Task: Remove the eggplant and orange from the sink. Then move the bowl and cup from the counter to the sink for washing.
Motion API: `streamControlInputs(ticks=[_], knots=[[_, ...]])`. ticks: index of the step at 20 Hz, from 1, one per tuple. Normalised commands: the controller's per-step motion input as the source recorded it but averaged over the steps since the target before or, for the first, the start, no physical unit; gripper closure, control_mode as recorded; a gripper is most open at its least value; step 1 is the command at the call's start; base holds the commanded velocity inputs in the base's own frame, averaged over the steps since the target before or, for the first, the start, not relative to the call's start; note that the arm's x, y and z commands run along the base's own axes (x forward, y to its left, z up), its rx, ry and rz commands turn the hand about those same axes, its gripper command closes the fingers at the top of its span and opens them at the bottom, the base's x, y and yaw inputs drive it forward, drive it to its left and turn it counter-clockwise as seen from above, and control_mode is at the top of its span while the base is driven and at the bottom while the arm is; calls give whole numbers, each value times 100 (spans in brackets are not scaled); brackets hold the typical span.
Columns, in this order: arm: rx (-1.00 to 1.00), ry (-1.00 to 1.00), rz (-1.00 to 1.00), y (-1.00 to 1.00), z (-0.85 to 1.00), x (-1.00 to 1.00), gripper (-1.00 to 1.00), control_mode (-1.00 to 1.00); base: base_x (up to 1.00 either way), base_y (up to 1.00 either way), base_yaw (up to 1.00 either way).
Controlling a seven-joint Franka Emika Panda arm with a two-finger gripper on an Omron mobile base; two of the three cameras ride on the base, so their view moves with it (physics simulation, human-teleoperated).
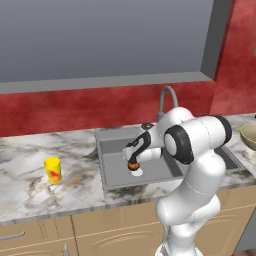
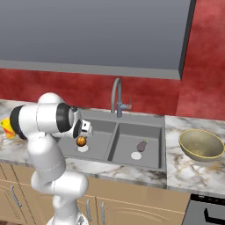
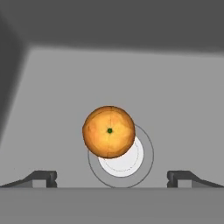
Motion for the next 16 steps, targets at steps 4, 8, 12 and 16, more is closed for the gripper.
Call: streamControlInputs(ticks=[4, 8, 12, 16], knots=[[0, 1, 0, 0, -11, 6, -100, -100, 0, 0, 0], [0, 2, 0, 0, -12, 7, -100, -100, 0, 0, 0], [0, 1, 0, 1, -12, 11, -100, -100, 0, 0, 0], [0, 0, 0, 6, -14, 15, -100, -100, 0, 0, 0]])
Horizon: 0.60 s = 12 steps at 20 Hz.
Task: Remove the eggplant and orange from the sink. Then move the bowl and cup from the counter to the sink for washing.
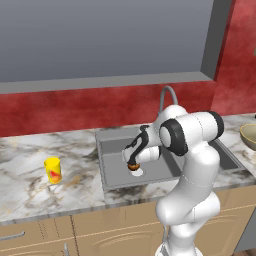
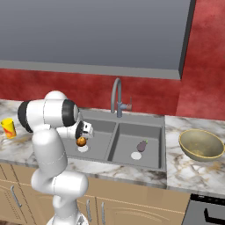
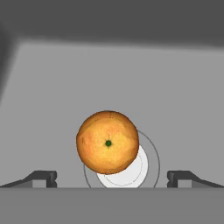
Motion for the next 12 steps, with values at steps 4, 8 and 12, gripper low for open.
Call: streamControlInputs(ticks=[4, 8, 12], knots=[[0, 0, 0, 6, -15, 17, -100, -100, 0, 0, 0], [0, 1, 0, 5, -15, 12, -100, -100, 0, 0, 0], [0, 4, 0, 3, -15, 8, -100, -100, 0, 0, 0]])
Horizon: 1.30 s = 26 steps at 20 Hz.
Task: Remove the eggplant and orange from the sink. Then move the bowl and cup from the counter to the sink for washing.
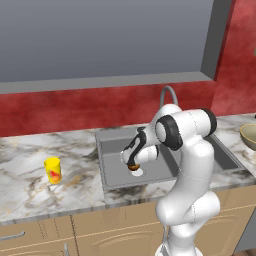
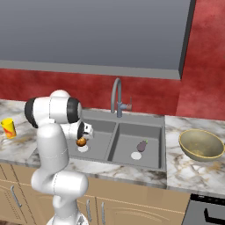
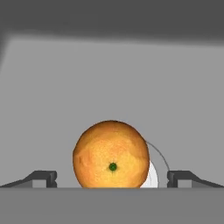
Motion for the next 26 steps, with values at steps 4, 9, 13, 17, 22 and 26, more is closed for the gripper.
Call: streamControlInputs(ticks=[4, 9, 13, 17, 22, 26], knots=[[0, 4, 0, 0, -14, 3, -100, -100, 0, 0, 0], [0, 2, 0, 1, -15, 8, -100, -100, 0, 0, 0], [0, 0, 0, 1, -14, 12, -100, -100, 0, 0, 0], [0, 0, 0, 3, -14, 10, -100, -100, 0, 0, 0], [0, 5, -1, 5, -15, 1, -100, -100, 0, 0, 0], [0, 10, -3, 9, -18, 0, 100, -100, 0, 0, 0]])
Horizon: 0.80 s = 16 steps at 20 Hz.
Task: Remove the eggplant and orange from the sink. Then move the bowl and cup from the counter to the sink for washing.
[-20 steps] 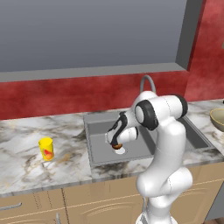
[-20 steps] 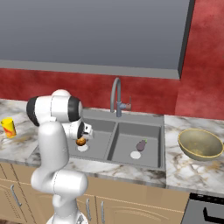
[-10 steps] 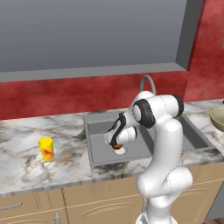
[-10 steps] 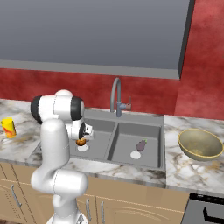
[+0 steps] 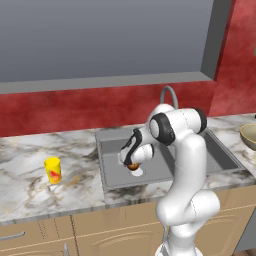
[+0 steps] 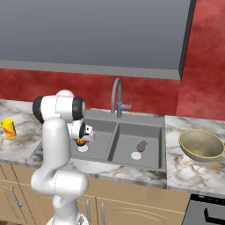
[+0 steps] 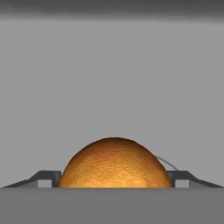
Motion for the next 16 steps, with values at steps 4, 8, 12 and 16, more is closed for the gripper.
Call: streamControlInputs(ticks=[4, 8, 12, 16], knots=[[0, 10, -3, 11, -16, 5, 100, -100, 0, 0, 0], [0, 8, -5, 6, -12, 3, 100, -100, 0, 0, 0], [0, 1, -6, 0, -2, -8, 100, -100, 0, 0, 0], [0, 0, -7, 0, 3, -18, 100, -100, 0, 0, 0]])
